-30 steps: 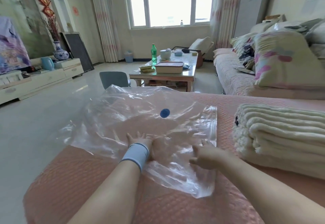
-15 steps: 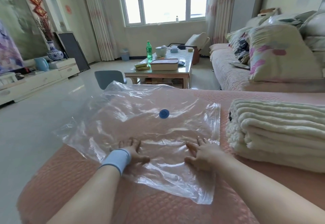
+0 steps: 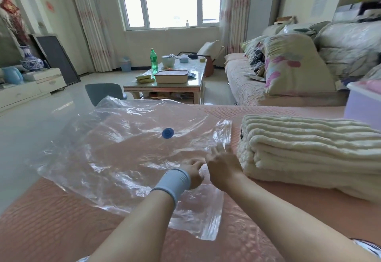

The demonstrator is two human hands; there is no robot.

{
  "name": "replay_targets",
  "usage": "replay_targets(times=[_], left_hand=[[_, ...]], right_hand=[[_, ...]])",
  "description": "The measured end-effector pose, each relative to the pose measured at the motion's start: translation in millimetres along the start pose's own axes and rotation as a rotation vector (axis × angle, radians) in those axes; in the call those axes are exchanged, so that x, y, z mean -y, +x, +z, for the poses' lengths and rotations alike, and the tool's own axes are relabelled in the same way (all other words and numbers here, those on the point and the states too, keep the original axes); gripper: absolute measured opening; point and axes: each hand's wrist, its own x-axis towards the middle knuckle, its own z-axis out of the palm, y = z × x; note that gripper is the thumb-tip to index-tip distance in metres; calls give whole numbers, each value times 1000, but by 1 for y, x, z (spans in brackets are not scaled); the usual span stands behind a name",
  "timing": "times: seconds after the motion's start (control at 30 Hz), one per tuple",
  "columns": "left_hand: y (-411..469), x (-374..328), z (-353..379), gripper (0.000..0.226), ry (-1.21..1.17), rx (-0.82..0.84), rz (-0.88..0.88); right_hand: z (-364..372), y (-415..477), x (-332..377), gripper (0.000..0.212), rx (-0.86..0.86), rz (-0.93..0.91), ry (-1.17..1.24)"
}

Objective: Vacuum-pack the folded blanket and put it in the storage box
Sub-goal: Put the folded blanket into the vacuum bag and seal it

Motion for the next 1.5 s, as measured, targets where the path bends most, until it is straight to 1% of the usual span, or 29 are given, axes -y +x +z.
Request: replay_targets(times=[0.1,0.2,0.27,0.3,0.33,0.4,0.47,0.53,0.57,0.67,0.7,0.73,0.8,0.83,0.87,0.93,1.0,1.07,1.13,1.17,1.2,1.23,1.3,1.33,1.4,1.43,1.5], left_hand=[[7,-15,0,57,55,-74,54],[15,-35,-2,64,67,-117,77],[17,-51,-1,79,187,-105,39],[19,-58,1,84,252,-106,9],[21,-64,3,84,281,-118,-16],[24,-73,7,69,264,-147,-57],[24,-79,4,42,206,-138,-95],[23,-79,-4,17,100,-106,-113],[23,-78,-8,13,39,-86,-116],[18,-67,-18,11,-151,-35,-131],[16,-62,-20,12,-249,-37,-153],[13,-56,-22,14,-380,-41,-183],[5,-44,-27,8,-693,-30,-230],[0,-38,-30,6,-832,-22,-238],[-5,-32,-33,10,-940,-16,-240],[-15,-18,-39,20,-1091,-17,-240],[-22,-9,-42,22,-1183,-56,-231],[-29,-4,-47,16,-1237,-136,-222],[-33,-1,-53,14,-1290,-281,-219],[-35,1,-58,16,-1310,-374,-204],[-38,3,-63,18,-1291,-478,-171],[-40,7,-68,23,-1211,-593,-125],[-45,11,-80,31,-939,-776,7],[-48,11,-86,30,-763,-808,74],[-51,6,-95,28,-415,-763,149],[-51,2,-98,30,-305,-714,165],[-54,-9,-100,32,-194,-608,192]], right_hand=[[-8,-9,-27,40,-174,35,20],[-12,-17,-61,44,-350,139,85],[-8,-25,-79,43,-381,164,122],[-5,-28,-85,43,-371,153,128],[-2,-32,-90,42,-351,129,125],[4,-37,-94,42,-311,66,111],[7,-38,-93,40,-302,3,106],[7,-36,-90,35,-292,-47,78],[8,-35,-89,34,-278,-70,59],[10,-31,-83,32,-234,-126,52],[11,-30,-79,32,-223,-146,51],[11,-28,-75,32,-209,-171,48],[11,-23,-63,34,-181,-206,64],[11,-21,-57,35,-156,-212,97],[12,-19,-51,36,-126,-209,158],[16,-17,-39,39,-67,-190,311],[19,-16,-32,47,-60,-190,398],[17,-15,-27,52,-79,-215,425],[15,-14,-26,42,-52,-274,395],[15,-15,-25,37,1,-301,376],[16,-16,-23,34,78,-305,384],[17,-19,-21,32,162,-286,427],[17,-21,-19,31,284,-220,529],[16,-19,-19,31,305,-195,538],[13,-15,-18,32,311,-132,516],[12,-12,-17,34,306,-100,519],[11,-9,-13,40,299,-62,524]])
